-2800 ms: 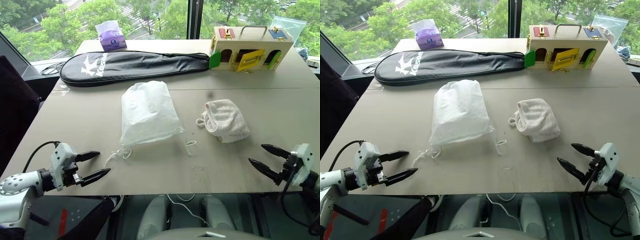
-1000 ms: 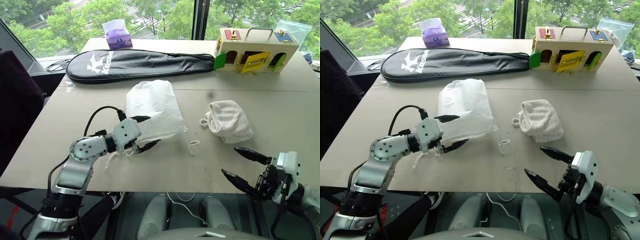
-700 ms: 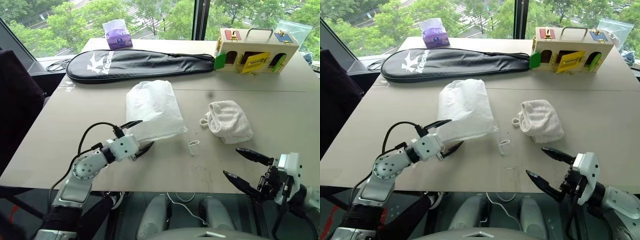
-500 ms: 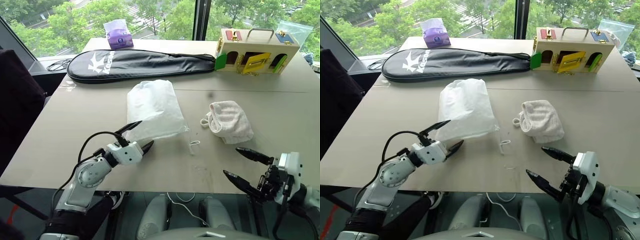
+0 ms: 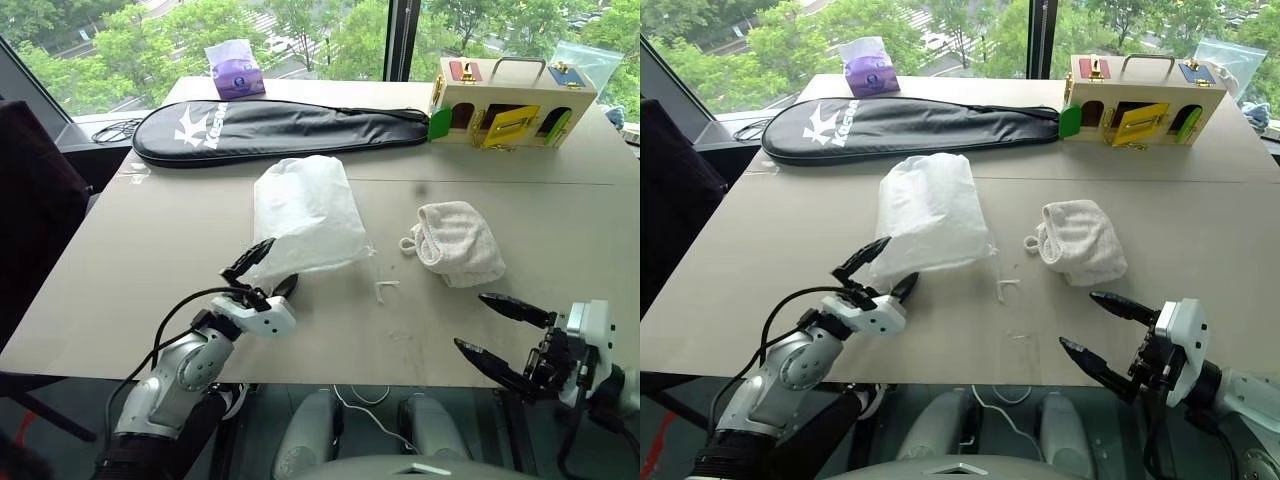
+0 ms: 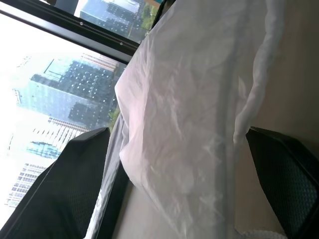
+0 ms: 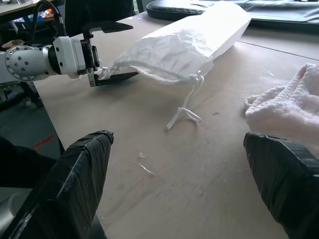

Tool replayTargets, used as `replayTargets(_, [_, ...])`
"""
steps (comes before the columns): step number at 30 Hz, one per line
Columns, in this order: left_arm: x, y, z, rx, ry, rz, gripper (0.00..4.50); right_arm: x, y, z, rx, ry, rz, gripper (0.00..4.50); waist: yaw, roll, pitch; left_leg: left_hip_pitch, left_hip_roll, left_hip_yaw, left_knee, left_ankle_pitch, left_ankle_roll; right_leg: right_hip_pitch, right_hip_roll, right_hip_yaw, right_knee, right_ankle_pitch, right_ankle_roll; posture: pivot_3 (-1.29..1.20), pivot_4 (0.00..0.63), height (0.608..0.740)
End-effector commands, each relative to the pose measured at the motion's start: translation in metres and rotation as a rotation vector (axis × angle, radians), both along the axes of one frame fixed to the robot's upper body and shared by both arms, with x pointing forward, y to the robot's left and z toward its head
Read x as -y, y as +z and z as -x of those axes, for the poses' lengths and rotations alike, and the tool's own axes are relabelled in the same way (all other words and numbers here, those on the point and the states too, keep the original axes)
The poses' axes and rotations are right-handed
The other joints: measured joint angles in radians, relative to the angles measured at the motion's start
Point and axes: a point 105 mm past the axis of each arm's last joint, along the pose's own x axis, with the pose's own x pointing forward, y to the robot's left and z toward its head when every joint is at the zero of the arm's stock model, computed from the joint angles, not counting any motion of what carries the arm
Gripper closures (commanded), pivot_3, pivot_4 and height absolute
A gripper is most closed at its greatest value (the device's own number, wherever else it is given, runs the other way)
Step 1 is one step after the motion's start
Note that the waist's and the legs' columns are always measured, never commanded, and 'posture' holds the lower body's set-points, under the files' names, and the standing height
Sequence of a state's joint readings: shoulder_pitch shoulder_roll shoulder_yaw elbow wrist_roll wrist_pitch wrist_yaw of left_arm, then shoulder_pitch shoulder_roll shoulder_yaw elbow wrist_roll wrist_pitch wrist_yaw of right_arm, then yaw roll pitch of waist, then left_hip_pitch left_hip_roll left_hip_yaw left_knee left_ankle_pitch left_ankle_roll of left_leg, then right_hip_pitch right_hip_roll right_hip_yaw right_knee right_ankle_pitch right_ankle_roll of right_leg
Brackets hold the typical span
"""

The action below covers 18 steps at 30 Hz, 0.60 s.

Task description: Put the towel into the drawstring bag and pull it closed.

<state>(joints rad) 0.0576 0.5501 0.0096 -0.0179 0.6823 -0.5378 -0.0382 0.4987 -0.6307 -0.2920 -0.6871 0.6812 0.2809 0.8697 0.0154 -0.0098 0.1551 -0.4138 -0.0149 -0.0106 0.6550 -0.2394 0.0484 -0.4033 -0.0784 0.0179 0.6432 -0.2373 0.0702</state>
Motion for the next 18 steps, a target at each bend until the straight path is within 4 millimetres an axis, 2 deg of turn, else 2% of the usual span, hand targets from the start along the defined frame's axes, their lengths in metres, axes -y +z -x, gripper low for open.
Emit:
replayTargets(1, [0.009,0.025,0.002,0.099,-0.037,0.042,0.01,0.002,0.007,0.000,0.028,0.005,0.004,0.00,0.000,0.000,0.000,0.000,0.000,0.000,0.000,0.000,0.000,0.000,0.000,0.000,0.000,0.000,0.000,0.00,0.150,0.740])
replayTargets(7, [0.018,0.021,0.007,0.060,-0.096,0.045,0.01,0.001,0.006,0.003,0.024,-0.003,0.002,0.00,0.000,0.000,0.000,0.000,0.000,0.000,0.000,0.000,0.000,0.000,0.000,0.000,0.000,0.000,0.000,0.00,0.150,0.740])
replayTargets(15, [0.023,0.025,0.004,0.066,-0.117,0.054,0.01,0.001,0.007,0.002,0.030,-0.013,0.007,0.00,0.000,0.000,0.000,0.000,0.000,0.000,0.000,0.000,0.000,0.000,0.000,0.000,0.000,0.000,0.000,0.00,0.150,0.740])
replayTargets(18, [0.028,0.022,0.010,0.033,-0.148,0.062,0.01,0.001,0.006,0.002,0.029,-0.013,0.006,0.00,0.000,0.000,0.000,0.000,0.000,0.000,0.000,0.000,0.000,0.000,0.000,0.000,0.000,0.000,0.000,0.00,0.150,0.740])
